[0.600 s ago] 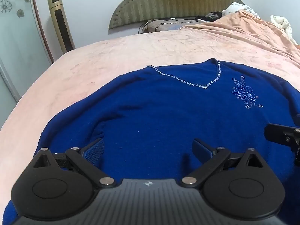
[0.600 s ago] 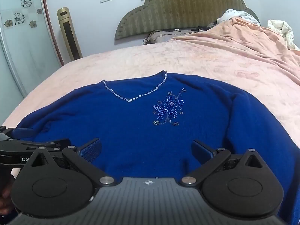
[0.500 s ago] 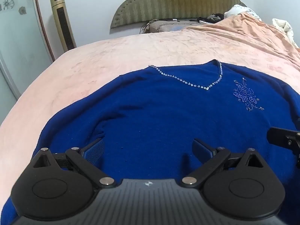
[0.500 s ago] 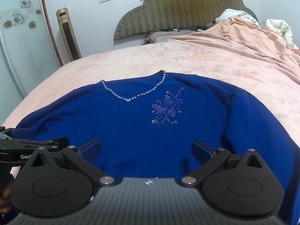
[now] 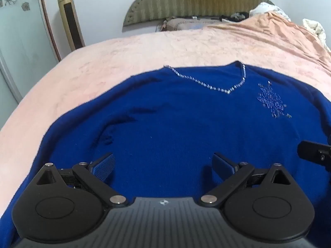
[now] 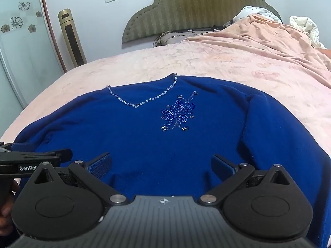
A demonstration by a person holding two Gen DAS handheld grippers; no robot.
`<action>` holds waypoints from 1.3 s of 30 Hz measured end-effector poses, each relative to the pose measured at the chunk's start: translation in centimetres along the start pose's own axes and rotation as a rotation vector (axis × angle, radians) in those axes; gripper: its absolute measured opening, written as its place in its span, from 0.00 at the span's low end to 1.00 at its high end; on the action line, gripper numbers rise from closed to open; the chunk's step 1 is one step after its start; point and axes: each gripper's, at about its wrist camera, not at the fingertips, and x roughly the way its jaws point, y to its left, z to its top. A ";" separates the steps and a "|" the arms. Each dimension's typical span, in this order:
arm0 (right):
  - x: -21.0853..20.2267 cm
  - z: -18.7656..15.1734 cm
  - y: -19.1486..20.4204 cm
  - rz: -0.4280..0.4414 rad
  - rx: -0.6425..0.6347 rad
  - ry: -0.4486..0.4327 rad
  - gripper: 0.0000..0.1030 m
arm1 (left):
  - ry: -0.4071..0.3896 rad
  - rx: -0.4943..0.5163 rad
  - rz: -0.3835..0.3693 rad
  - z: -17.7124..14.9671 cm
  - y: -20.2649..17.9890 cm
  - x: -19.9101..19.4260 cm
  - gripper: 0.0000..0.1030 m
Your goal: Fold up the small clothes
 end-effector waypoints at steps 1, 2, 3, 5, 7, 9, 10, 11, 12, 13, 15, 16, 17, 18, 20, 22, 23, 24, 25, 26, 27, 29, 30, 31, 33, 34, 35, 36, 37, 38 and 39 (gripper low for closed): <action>-0.2 -0.1 0.3 -0.001 -0.001 -0.001 1.00 | 0.005 -0.001 -0.006 0.0 -0.1 0.1 0.98; -0.1 -0.2 0.5 -0.002 -0.002 -0.001 1.00 | 0.007 -0.003 -0.011 -0.1 -0.1 0.1 0.98; -0.1 -0.2 0.5 -0.001 -0.001 -0.001 1.00 | 0.004 -0.005 -0.012 -0.1 -0.1 0.1 0.98; -0.1 -0.2 0.5 0.002 -0.001 -0.001 1.00 | -0.009 -0.002 -0.001 -0.1 -0.1 -0.1 0.98; -0.1 -0.2 0.4 0.002 0.000 0.001 1.00 | -0.018 0.003 0.014 -0.1 -0.2 -0.2 0.98; -0.1 -0.2 0.4 0.001 0.003 0.001 1.00 | -0.013 0.004 0.022 0.0 -0.2 -0.1 0.98; -0.1 -0.2 0.3 0.002 0.004 0.002 1.00 | -0.009 0.003 0.024 0.0 -0.2 0.0 0.98; -0.1 -0.3 0.3 0.003 0.007 0.002 1.00 | -0.006 0.004 0.027 0.0 -0.2 0.0 0.98; -0.1 -0.4 0.3 0.004 0.009 0.000 1.00 | -0.005 0.005 0.030 0.0 -0.3 0.1 0.98; -0.2 -0.4 0.3 0.006 0.010 -0.001 1.00 | -0.005 0.006 0.032 -0.1 -0.3 0.1 0.98; -0.1 -0.4 0.2 0.008 0.009 0.001 1.00 | -0.003 0.008 0.037 -0.2 -0.3 0.2 0.98; -0.1 -0.4 0.3 0.008 0.008 0.002 1.00 | -0.002 0.007 0.037 -0.2 -0.3 0.2 0.98; -0.1 -0.4 0.4 0.010 0.005 0.003 1.00 | 0.000 0.005 0.037 -0.2 -0.2 0.3 0.98; -0.1 -0.4 0.4 0.011 0.004 0.004 1.00 | 0.004 0.004 0.038 -0.2 -0.2 0.3 0.98; -0.1 -0.4 0.6 0.014 0.001 0.004 1.00 | 0.013 0.003 0.048 -0.2 -0.2 0.5 0.98; -0.1 -0.4 0.7 0.013 -0.001 0.003 1.00 | 0.020 0.004 0.057 -0.3 -0.2 0.7 0.98; -0.1 -0.4 0.7 0.013 0.000 0.003 1.00 | 0.023 0.005 0.062 -0.3 -0.2 0.8 0.98; -0.1 -0.4 0.7 0.013 0.000 0.003 1.00 | 0.028 0.008 0.065 -0.4 -0.3 0.8 0.98; -0.1 -0.5 0.7 0.013 0.000 0.005 1.00 | 0.030 0.010 0.067 -0.4 -0.3 0.8 0.98; -0.1 -0.4 0.7 0.012 0.000 0.007 1.00 | 0.029 0.012 0.071 -0.4 -0.3 0.8 0.98; -0.1 -0.4 0.7 0.012 0.000 0.006 1.00 | 0.028 0.012 0.073 -0.4 -0.2 0.8 0.98; -0.1 -0.4 0.8 0.016 0.003 0.003 1.00 | 0.028 0.013 0.078 -0.4 -0.3 0.8 0.98; -0.2 -0.4 0.8 0.021 0.006 0.001 1.00 | 0.029 0.013 0.078 -0.4 -0.2 0.8 0.98; -0.2 -0.3 0.7 0.027 0.008 0.000 1.00 | 0.030 0.013 0.078 -0.4 -0.2 0.8 0.98; -0.3 -0.3 0.7 0.041 0.014 -0.001 1.00 | 0.033 0.015 0.080 -0.4 -0.3 0.8 0.98; -0.4 -0.3 0.7 0.048 0.018 -0.001 1.00 | 0.032 0.017 0.081 -0.4 -0.3 0.8 0.98; -0.4 -0.3 0.6 0.054 0.022 -0.003 1.00 | 0.031 0.020 0.082 -0.5 -0.4 0.7 0.98; -0.5 -0.3 0.6 0.058 0.026 -0.005 1.00 | 0.030 0.023 0.083 -0.4 -0.4 0.7 0.98; -0.6 -0.3 0.6 0.062 0.028 -0.009 1.00 | 0.030 0.025 0.085 -0.5 -0.4 0.7 0.98; -0.6 -0.2 0.6 0.063 0.028 -0.012 1.00 | 0.029 0.027 0.087 -0.5 -0.5 0.7 0.98; -0.6 -0.3 0.6 0.061 0.025 -0.015 1.00 | 0.030 0.028 0.086 -0.5 -0.5 0.8 0.98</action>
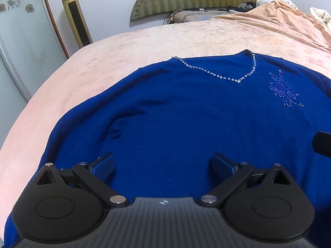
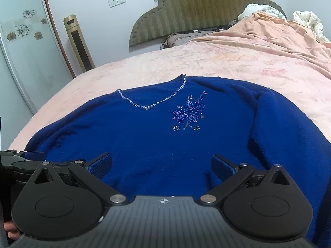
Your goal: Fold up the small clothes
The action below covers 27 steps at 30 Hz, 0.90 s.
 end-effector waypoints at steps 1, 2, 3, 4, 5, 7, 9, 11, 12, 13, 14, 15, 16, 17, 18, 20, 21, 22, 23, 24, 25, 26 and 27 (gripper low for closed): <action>0.0 0.0 0.0 -0.004 -0.005 -0.001 1.00 | 0.001 0.000 -0.001 0.0 0.0 0.0 0.98; 0.0 -0.1 0.1 -0.013 -0.013 0.000 1.00 | 0.002 0.001 -0.001 0.0 -0.1 0.0 0.98; 0.1 -0.2 0.3 -0.034 -0.028 0.002 1.00 | 0.002 0.001 -0.002 0.1 -0.1 0.1 0.98; 0.1 -0.3 0.4 -0.052 -0.043 0.002 1.00 | 0.001 0.002 -0.003 0.1 -0.1 0.1 0.98; 0.1 -0.3 0.5 -0.072 -0.060 0.000 1.00 | 0.000 0.003 -0.003 0.2 -0.1 0.0 0.98; 0.0 -0.3 0.6 -0.091 -0.082 -0.009 1.00 | -0.002 0.005 -0.002 0.2 -0.2 0.1 0.98; -0.2 -0.3 0.5 -0.080 -0.079 -0.018 1.00 | -0.001 0.010 -0.001 0.1 -0.3 0.1 0.98; -0.2 -0.2 0.3 -0.067 -0.069 -0.018 1.00 | 0.001 0.013 0.004 0.0 -0.2 0.2 0.98; -0.1 -0.2 0.4 -0.065 -0.070 -0.016 1.00 | 0.001 0.011 0.007 0.0 -0.2 0.2 0.98; 0.0 -0.3 0.4 -0.064 -0.073 -0.015 1.00 | 0.002 0.008 0.009 0.0 -0.1 0.2 0.98; 0.0 -0.3 0.6 -0.063 -0.078 -0.013 1.00 | 0.002 0.005 0.010 0.1 0.0 0.3 0.98; 0.1 -0.4 0.7 -0.060 -0.084 -0.010 1.00 | 0.003 0.004 0.011 0.1 0.0 0.3 0.98; 0.2 -0.4 0.8 -0.057 -0.087 -0.008 1.00 | 0.003 0.005 0.011 0.1 -0.1 0.3 0.98; 0.2 -0.5 0.9 -0.054 -0.090 -0.007 1.00 | 0.002 0.006 0.011 0.1 -0.1 0.3 0.98; 0.3 -0.5 0.9 -0.053 -0.092 -0.008 1.00 | 0.002 0.009 0.011 0.1 -0.2 0.4 0.98; 0.3 -0.5 1.0 -0.056 -0.095 -0.010 1.00 | 0.001 0.015 0.013 0.0 -0.3 0.4 0.98; 0.3 -0.5 1.0 -0.059 -0.096 -0.011 1.00 | 0.000 0.017 0.014 -0.1 -0.3 0.4 0.98; 0.3 -0.5 1.1 -0.060 -0.097 -0.012 1.00 | -0.001 0.018 0.015 -0.1 -0.3 0.4 0.98; 0.3 -0.5 1.1 -0.060 -0.096 -0.012 1.00 | -0.002 0.019 0.016 -0.1 -0.3 0.4 0.98; 0.3 -0.6 1.1 -0.058 -0.095 -0.012 1.00 | -0.001 0.020 0.017 -0.1 -0.3 0.4 0.98; 0.3 -0.5 1.1 -0.056 -0.095 -0.011 1.00 | -0.001 0.020 0.017 -0.1 -0.3 0.4 0.98; 0.3 -0.6 1.1 -0.055 -0.096 -0.010 1.00 | -0.001 0.019 0.018 -0.1 -0.3 0.3 0.98; 0.3 -0.6 1.1 -0.053 -0.095 -0.009 1.00 | -0.001 0.019 0.017 -0.1 -0.3 0.3 0.98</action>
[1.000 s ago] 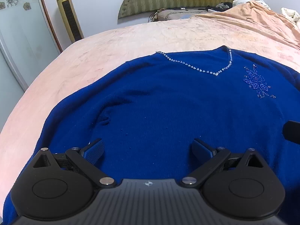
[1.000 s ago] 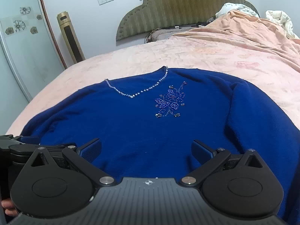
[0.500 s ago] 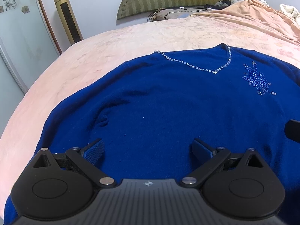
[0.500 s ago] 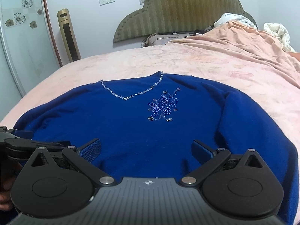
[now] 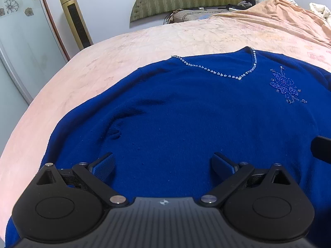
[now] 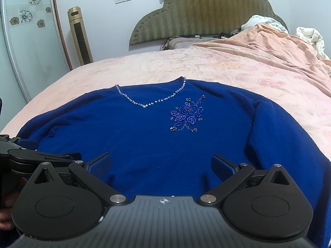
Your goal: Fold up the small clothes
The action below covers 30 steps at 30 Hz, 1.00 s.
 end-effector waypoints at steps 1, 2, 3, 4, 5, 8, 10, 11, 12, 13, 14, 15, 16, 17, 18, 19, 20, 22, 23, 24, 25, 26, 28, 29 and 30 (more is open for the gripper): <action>0.0 0.0 0.1 0.003 0.001 0.001 1.00 | 0.000 0.001 0.000 0.0 0.0 0.0 0.98; 0.0 -0.1 0.1 0.005 0.002 0.002 1.00 | 0.000 0.001 0.001 0.0 0.0 0.0 0.98; 0.1 0.0 0.1 0.007 0.003 0.003 1.00 | -0.001 0.002 0.001 0.0 0.0 0.0 0.98; 0.1 0.0 0.0 0.008 0.005 0.003 1.00 | -0.002 0.004 0.001 0.0 0.0 0.0 0.98; 0.1 0.0 0.0 0.009 0.007 0.003 1.00 | -0.004 0.006 0.001 0.0 -0.1 -0.1 0.98; -0.1 -0.1 -0.2 0.008 0.011 -0.002 1.00 | -0.016 0.014 -0.013 0.0 -0.3 -0.3 0.98; -0.2 -0.1 -0.3 0.009 0.007 -0.007 1.00 | -0.029 0.024 -0.031 0.0 -0.7 -0.7 0.98; -0.2 -0.1 -0.2 0.009 0.003 -0.011 1.00 | -0.037 0.030 -0.038 0.1 -1.0 -0.9 0.98; -0.3 -0.2 -0.2 0.010 -0.004 -0.016 1.00 | -0.045 0.037 -0.044 0.1 -1.2 -1.0 0.98; -0.4 -0.2 -0.1 0.012 -0.011 -0.020 1.00 | -0.055 0.045 -0.051 0.2 -1.5 -1.3 0.98; -0.5 -0.2 0.0 0.011 -0.021 -0.025 1.00 | -0.065 0.053 -0.058 0.2 -1.7 -1.5 0.98; -0.6 -0.2 0.0 0.009 -0.026 -0.028 1.00 | -0.073 0.060 -0.063 0.2 -1.9 -1.7 0.98; -0.8 -0.3 0.1 0.009 -0.033 -0.031 1.00 | -0.079 0.068 -0.067 0.2 -2.1 -1.9 0.98; -1.1 -0.3 0.1 0.009 -0.039 -0.033 1.00 | -0.086 0.078 -0.070 0.2 -2.3 -2.0 0.98; -1.4 -0.3 0.0 0.007 -0.044 -0.034 1.00 | -0.092 0.090 -0.070 0.2 -2.5 -2.1 0.98; -1.7 -0.4 -0.1 0.003 -0.044 -0.034 1.00 | -0.095 0.099 -0.068 0.2 -2.7 -2.2 0.98; -2.0 -0.5 -0.3 0.001 -0.042 -0.034 1.00 | -0.094 0.106 -0.067 0.1 -2.8 -2.1 0.98; -3.0 -0.9 -1.3 0.001 -0.027 -0.037 1.00 | -0.091 0.114 -0.073 0.2 -3.0 -2.0 0.98; -3.5 -1.1 -2.0 -0.003 -0.015 -0.039 1.00 | -0.090 0.113 -0.079 0.2 -3.0 -2.0 0.98; -4.3 -1.3 -3.0 -0.019 0.001 -0.039 1.00 | -0.088 0.112 -0.084 0.3 -2.8 -1.9 0.98; -5.0 -1.5 -3.7 -0.044 0.012 -0.038 1.00 | -0.088 0.112 -0.089 0.3 -2.8 -1.9 0.98; -5.8 -1.8 -4.5 -0.078 0.019 -0.036 1.00 | -0.089 0.111 -0.092 0.3 -2.9 -1.9 0.98; -7.8 -2.5 -6.1 -0.170 0.015 -0.032 1.00 | -0.085 0.112 -0.101 0.4 -3.1 -1.9 0.98; -8.6 -2.9 -6.7 -0.210 0.010 -0.022 1.00 | -0.082 0.114 -0.106 0.3 -3.2 -1.9 0.98; -9.5 -3.5 -7.4 -0.255 0.002 -0.003 0.97 | -0.080 0.117 -0.110 0.3 -3.3 -1.8 0.98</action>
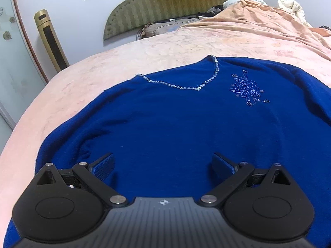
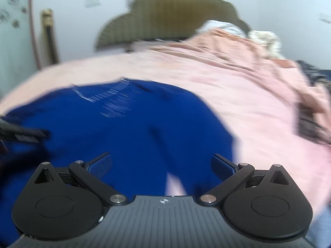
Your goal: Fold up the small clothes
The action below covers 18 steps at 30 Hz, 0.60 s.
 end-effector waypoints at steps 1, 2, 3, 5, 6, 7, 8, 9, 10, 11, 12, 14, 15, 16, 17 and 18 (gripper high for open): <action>-0.6 -0.5 -0.7 -0.027 -0.008 0.017 0.90 | 0.001 0.003 -0.004 0.0 -0.2 0.0 0.98; -1.1 -0.9 -1.3 -0.048 -0.014 0.035 0.87 | 0.002 0.008 -0.008 0.0 -0.4 0.1 0.98; -1.6 -1.5 -2.0 -0.064 -0.013 0.059 0.80 | 0.004 0.013 -0.011 0.0 -0.7 0.1 0.98; -2.2 -2.3 -2.9 -0.073 0.011 0.094 0.68 | 0.002 0.024 -0.019 0.0 -1.2 0.1 0.98; -2.2 -2.8 -3.0 -0.061 0.017 0.110 0.60 | 0.001 0.029 -0.021 0.0 -1.4 0.0 0.98; -2.1 -3.2 -3.1 -0.053 0.020 0.123 0.52 | -0.001 0.036 -0.023 0.0 -1.5 0.0 0.98; -1.9 -3.6 -3.2 -0.042 0.024 0.140 0.47 | -0.003 0.044 -0.022 0.0 -1.6 -0.1 0.98; -1.5 -4.0 -3.1 -0.038 0.026 0.155 0.35 | -0.007 0.052 -0.018 -0.1 -1.7 -0.2 0.98; -1.2 -4.2 -2.9 -0.033 0.020 0.169 0.22 | -0.009 0.056 -0.012 -0.1 -1.6 -0.2 0.98; -0.9 -4.5 -2.8 -0.031 0.010 0.180 0.14 | -0.011 0.057 -0.005 -0.1 -1.5 -0.3 0.98; -1.0 -4.6 -2.4 -0.034 0.000 0.181 0.07 | -0.011 0.053 0.003 -0.1 -1.3 -0.2 0.98; -1.4 -4.2 -2.7 -0.014 0.022 0.156 0.04 | -0.003 0.035 0.010 0.0 -0.8 -0.1 0.98; -1.6 -3.6 -3.5 0.018 0.069 0.133 0.04 | 0.002 0.024 0.011 0.1 -0.5 0.0 0.98; -1.9 -2.9 -4.6 0.051 0.121 0.105 0.04 | 0.006 0.014 0.012 0.2 -0.3 0.1 0.98; -2.3 -2.2 -5.6 0.086 0.178 0.075 0.04 | 0.009 0.006 0.013 0.2 -0.1 0.2 0.98; -2.8 -1.1 -7.2 0.138 0.259 0.031 0.04 | 0.011 0.001 0.013 0.2 0.0 0.3 0.98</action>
